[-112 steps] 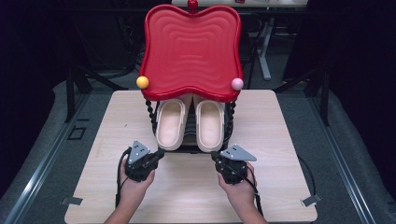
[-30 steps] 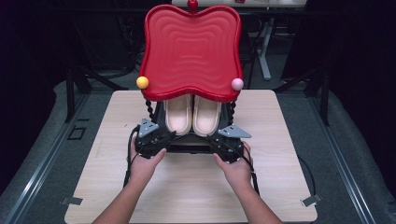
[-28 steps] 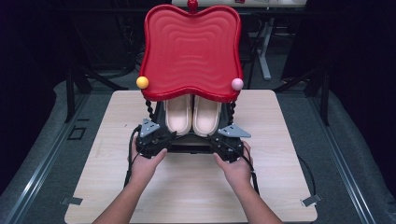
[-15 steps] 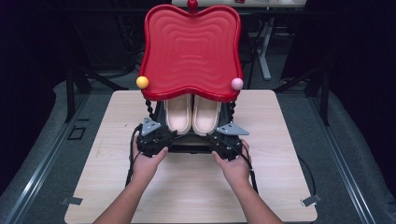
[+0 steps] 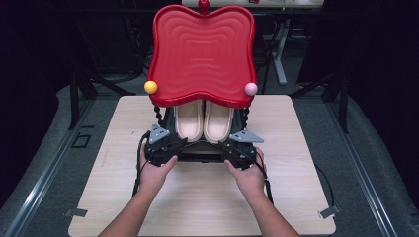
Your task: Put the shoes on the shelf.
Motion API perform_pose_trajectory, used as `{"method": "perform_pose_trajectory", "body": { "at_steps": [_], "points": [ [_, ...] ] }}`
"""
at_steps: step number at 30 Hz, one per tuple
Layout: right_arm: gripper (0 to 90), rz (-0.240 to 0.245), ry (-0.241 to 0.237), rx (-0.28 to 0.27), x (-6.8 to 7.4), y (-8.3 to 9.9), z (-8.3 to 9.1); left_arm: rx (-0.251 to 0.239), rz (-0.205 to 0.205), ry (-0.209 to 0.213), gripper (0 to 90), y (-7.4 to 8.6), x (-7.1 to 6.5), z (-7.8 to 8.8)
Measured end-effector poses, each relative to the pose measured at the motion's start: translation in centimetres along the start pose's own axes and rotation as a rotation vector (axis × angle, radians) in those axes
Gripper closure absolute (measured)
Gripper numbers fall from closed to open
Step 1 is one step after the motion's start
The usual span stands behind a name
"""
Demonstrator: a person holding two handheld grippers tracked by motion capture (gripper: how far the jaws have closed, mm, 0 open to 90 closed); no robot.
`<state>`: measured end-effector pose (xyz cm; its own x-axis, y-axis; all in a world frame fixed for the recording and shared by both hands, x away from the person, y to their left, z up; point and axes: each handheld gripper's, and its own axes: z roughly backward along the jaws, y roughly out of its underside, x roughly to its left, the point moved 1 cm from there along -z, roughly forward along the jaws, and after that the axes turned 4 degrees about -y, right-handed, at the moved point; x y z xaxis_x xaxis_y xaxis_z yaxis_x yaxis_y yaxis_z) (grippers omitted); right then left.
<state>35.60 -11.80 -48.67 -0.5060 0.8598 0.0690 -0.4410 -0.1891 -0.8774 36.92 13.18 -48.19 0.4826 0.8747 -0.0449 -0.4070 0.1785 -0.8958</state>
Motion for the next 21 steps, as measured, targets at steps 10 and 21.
{"method": "perform_pose_trajectory", "body": {
  "at_steps": [10, 21],
  "points": [
    [61.2, -0.004, -0.003, -0.002, -0.1, 0.1, 0.0, -0.001, 0.003, 0.005, 55.6, 0.0, 0.0, 0.0],
    [61.0, 0.027, 0.008, -0.002, -0.1, 0.5, 1.0, -0.008, -0.007, 0.017, 53.9, 0.3, -0.1, 1.0]
  ]
}}
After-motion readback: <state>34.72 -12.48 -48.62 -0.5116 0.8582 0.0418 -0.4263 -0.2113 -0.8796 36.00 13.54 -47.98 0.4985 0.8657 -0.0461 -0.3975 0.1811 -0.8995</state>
